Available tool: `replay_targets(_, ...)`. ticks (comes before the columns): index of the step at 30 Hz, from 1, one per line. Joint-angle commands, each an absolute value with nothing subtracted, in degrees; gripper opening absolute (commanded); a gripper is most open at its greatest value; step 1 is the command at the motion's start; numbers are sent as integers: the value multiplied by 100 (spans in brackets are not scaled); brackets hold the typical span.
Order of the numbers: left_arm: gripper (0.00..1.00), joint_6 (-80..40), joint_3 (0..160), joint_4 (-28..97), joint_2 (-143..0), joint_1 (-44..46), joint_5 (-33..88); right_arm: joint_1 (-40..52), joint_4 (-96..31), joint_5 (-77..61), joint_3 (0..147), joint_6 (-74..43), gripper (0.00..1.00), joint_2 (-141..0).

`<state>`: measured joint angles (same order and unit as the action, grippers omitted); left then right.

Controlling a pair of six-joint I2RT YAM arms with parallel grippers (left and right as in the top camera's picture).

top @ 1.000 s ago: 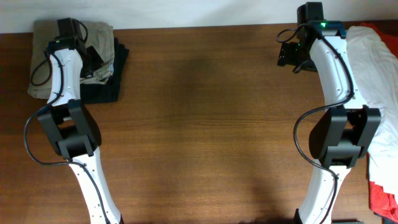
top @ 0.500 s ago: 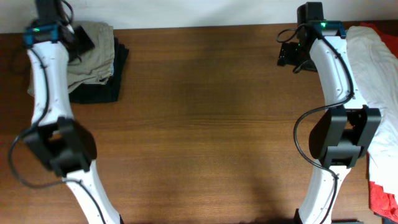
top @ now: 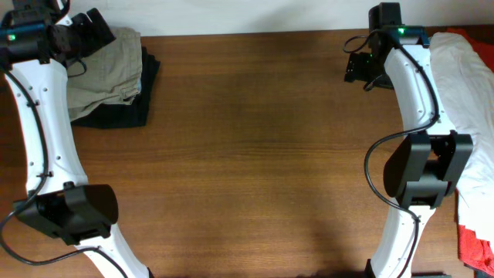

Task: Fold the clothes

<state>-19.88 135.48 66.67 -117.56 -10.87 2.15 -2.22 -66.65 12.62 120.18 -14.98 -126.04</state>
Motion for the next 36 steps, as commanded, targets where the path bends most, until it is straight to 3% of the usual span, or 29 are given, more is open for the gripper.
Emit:
replay_targets(1, 99, -1942, 13526, 6674, -11784, -1092, 261, -226, -6665, 1358, 12099, -1509, 99, -12418)
replay_targets(9, 99, -1942, 13526, 6674, -11784, -1092, 261, 213, -6665, 1358, 12092, -1509, 99, -11122)
replay_targets(20, 99, -1942, 13526, 6674, -11784, -1087, 261, 2078, -6665, 1358, 11262, -1507, 99, -8444)
replay_targets(24, 99, -1942, 13526, 6674, -11784, -1085, 261, 2263, -6259, 1420, 10016, -1509, 99, -7494)
replay_targets(36, 99, -1942, 13526, 6674, -11784, -1092, 261, 1507, -3326, 1402, 4748, -1511, 99, -3706)
